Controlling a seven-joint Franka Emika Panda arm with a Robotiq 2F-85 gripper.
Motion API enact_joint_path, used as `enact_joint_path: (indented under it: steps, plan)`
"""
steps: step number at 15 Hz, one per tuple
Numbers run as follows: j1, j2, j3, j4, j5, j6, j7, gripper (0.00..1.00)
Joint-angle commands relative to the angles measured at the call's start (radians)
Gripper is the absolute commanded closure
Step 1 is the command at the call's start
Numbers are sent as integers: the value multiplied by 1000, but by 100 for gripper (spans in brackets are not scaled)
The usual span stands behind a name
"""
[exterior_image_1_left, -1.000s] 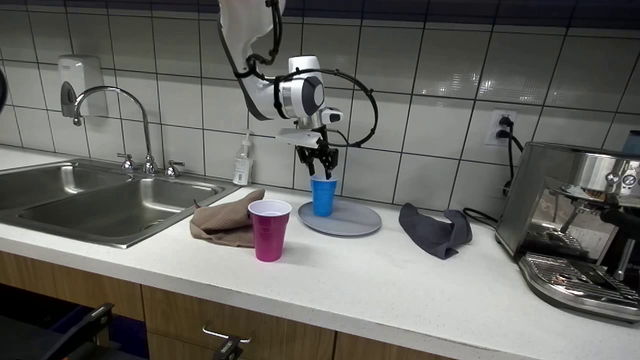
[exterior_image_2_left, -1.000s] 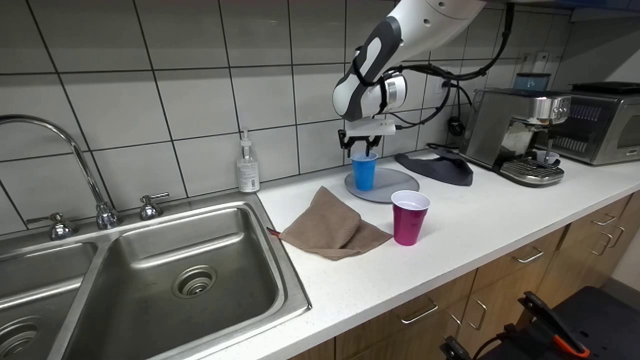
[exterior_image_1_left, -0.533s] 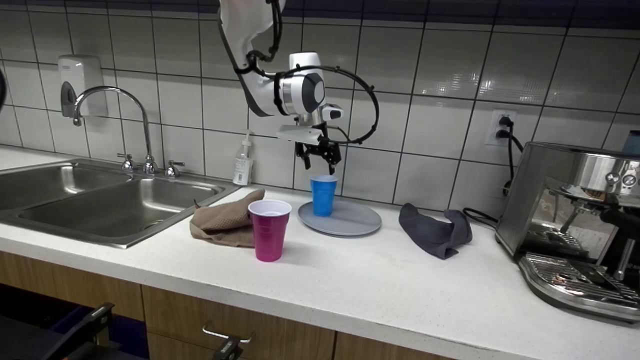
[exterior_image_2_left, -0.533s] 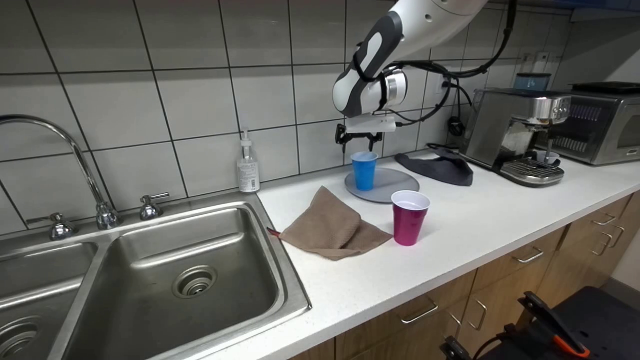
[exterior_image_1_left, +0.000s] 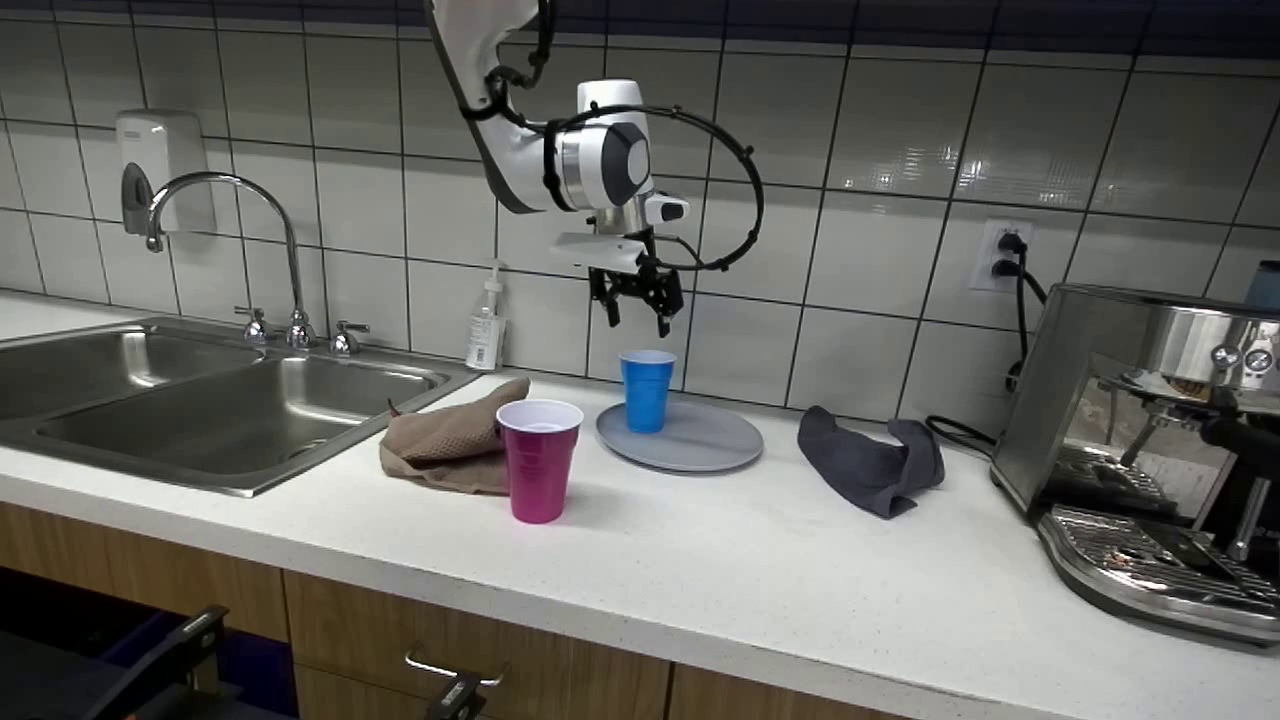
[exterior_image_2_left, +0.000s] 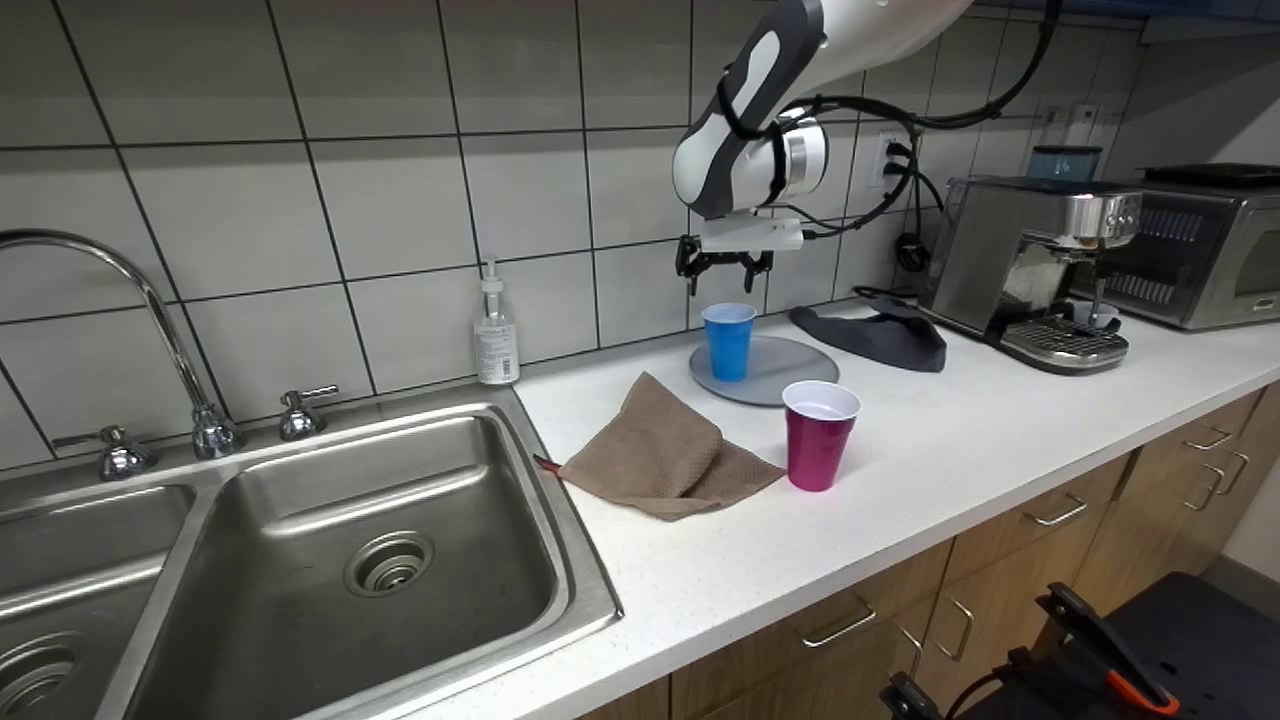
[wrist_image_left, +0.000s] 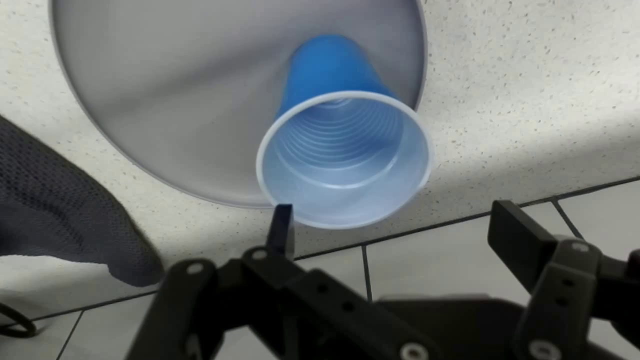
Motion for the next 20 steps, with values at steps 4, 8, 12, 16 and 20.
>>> enact_joint_path:
  steps: [4,8,12,16,20]
  plan:
    - [-19,-174,11,-219,-3,43,-41,0]
    - [-17,-255,1,-328,-11,69,-35,0]
    - [-17,-327,-9,-429,-21,93,-30,0]
    - [-22,-390,-14,-514,-28,104,-35,0]
    - [-27,-445,-22,-592,-45,107,-42,0]
